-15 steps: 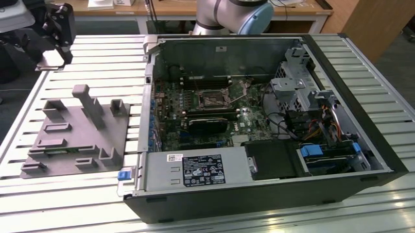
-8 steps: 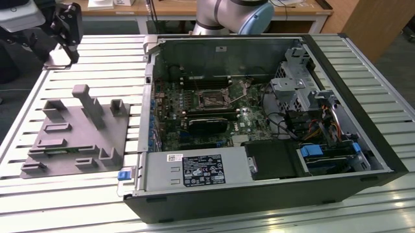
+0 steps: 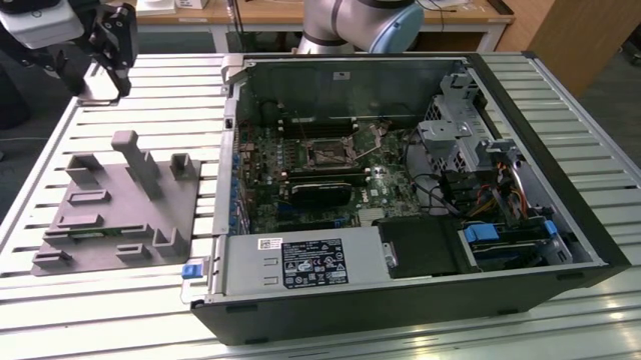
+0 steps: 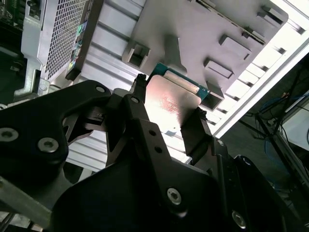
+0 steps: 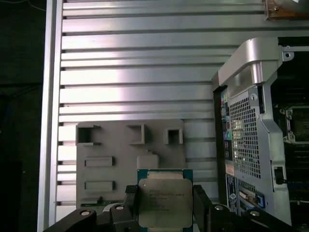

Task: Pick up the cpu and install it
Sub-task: 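Pick up the cpu and move it towards the insertion slot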

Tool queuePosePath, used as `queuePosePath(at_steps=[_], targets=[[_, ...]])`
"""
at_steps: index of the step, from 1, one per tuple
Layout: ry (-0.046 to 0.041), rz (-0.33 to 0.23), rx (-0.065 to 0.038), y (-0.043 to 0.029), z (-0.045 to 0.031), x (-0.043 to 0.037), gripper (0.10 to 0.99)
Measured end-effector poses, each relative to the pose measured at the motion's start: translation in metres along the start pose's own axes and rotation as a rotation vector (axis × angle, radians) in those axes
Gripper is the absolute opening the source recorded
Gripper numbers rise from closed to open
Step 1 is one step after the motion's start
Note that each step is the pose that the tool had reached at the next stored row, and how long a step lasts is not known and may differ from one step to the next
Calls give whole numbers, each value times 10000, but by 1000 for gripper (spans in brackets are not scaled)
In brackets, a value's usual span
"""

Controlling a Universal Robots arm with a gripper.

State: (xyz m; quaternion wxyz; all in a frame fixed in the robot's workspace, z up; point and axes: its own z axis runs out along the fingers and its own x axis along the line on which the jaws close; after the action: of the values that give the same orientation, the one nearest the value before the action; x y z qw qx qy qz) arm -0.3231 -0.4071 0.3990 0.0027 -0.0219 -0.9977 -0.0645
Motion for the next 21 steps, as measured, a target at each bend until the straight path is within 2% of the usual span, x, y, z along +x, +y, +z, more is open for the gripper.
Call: queuePosePath(at_steps=[11, 21], targets=[[2, 0, -58, 9, -9, -185, 541], [4, 0, -64, 18, -12, -373, 541]])
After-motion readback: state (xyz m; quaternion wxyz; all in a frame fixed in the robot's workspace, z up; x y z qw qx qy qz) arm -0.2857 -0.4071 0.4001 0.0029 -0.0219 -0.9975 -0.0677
